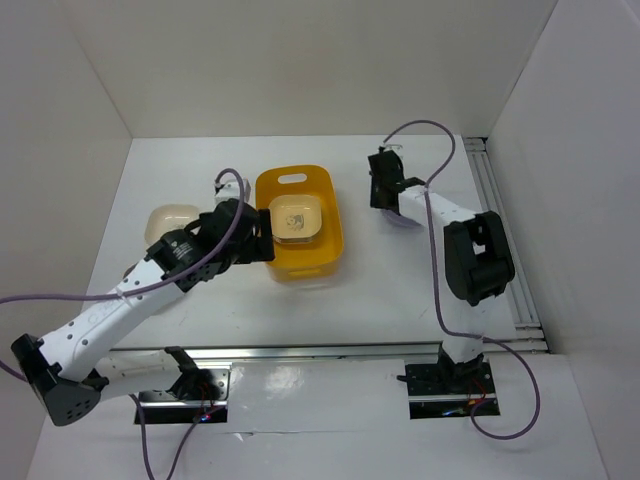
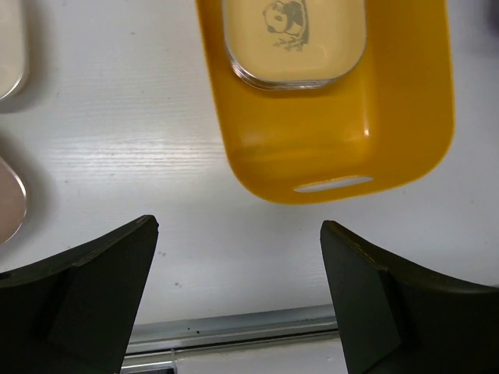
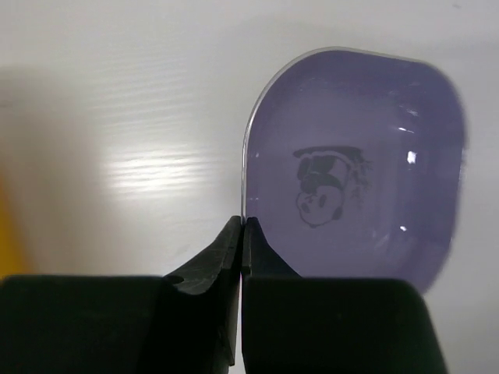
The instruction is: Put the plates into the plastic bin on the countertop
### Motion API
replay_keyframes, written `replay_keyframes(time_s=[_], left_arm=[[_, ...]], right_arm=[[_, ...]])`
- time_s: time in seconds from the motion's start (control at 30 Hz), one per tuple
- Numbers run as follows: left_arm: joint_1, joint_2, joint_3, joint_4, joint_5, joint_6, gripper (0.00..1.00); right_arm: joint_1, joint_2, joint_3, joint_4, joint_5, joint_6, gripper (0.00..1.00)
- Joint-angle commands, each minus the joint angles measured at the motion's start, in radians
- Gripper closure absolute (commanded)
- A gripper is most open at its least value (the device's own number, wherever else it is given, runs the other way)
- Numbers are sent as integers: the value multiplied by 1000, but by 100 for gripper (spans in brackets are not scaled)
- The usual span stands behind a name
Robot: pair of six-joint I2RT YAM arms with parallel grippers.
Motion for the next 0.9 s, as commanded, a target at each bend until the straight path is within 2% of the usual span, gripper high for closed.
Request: replay_keyframes(time_s=[0.0, 0.23, 0.4, 0.57, 0.7, 0.87], left_arm=[[-3, -62, 3, -69, -129, -98, 1], [-3, -112, -49, -118, -177, -156, 1], [-3, -103, -40, -136, -177, -175, 1], [-3, -59, 69, -193, -197, -206, 1], [19, -16, 164, -251, -215, -227, 1], [91, -40, 152, -233, -165, -203, 1]], right_arm=[[114, -163, 120, -73, 40, 77, 100], [317, -209, 366, -210, 168, 110, 100], [421, -177, 473, -222, 114, 162, 100], [533, -124, 483, -167, 100, 254, 100], [554, -71, 483, -135, 91, 320, 100], [563, 4, 461, -83, 61, 361, 100]])
